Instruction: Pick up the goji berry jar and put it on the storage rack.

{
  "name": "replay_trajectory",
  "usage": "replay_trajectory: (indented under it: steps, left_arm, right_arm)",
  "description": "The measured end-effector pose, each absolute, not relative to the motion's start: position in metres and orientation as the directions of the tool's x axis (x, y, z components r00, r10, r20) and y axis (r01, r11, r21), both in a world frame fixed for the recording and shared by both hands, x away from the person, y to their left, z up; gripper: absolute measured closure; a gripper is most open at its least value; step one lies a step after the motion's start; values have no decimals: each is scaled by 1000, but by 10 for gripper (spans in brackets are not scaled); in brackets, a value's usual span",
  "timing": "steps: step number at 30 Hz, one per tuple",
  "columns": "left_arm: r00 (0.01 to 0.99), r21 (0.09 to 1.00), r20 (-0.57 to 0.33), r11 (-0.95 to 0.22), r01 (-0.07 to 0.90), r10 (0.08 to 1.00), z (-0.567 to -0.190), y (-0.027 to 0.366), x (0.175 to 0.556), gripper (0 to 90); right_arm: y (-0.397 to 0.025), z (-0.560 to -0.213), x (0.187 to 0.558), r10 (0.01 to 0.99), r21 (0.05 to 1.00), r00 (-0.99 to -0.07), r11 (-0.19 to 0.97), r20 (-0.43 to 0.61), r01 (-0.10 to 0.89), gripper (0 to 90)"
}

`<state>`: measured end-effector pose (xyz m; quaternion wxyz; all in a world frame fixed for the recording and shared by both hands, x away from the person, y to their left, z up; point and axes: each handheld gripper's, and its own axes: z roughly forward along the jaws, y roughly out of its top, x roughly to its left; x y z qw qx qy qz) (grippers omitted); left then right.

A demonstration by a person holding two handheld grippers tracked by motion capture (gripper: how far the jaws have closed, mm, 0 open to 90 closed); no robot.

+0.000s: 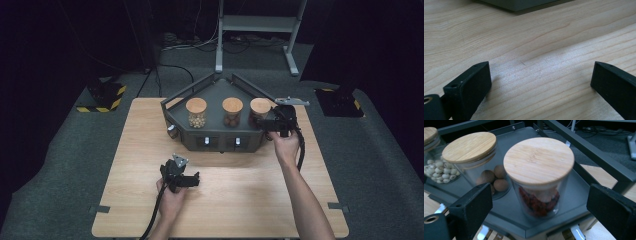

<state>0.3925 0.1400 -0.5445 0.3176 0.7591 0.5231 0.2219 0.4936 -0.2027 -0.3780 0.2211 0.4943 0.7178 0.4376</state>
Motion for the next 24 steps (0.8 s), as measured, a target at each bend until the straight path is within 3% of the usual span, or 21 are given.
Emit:
replay_trajectory:
  steps: [24]
  left_arm:
    - [356, 714, 6, -253, 653, 934, -544, 140, 393, 32]
  right_arm:
    - [-237, -404, 458, 885, 852, -431, 80, 178, 517, 80]
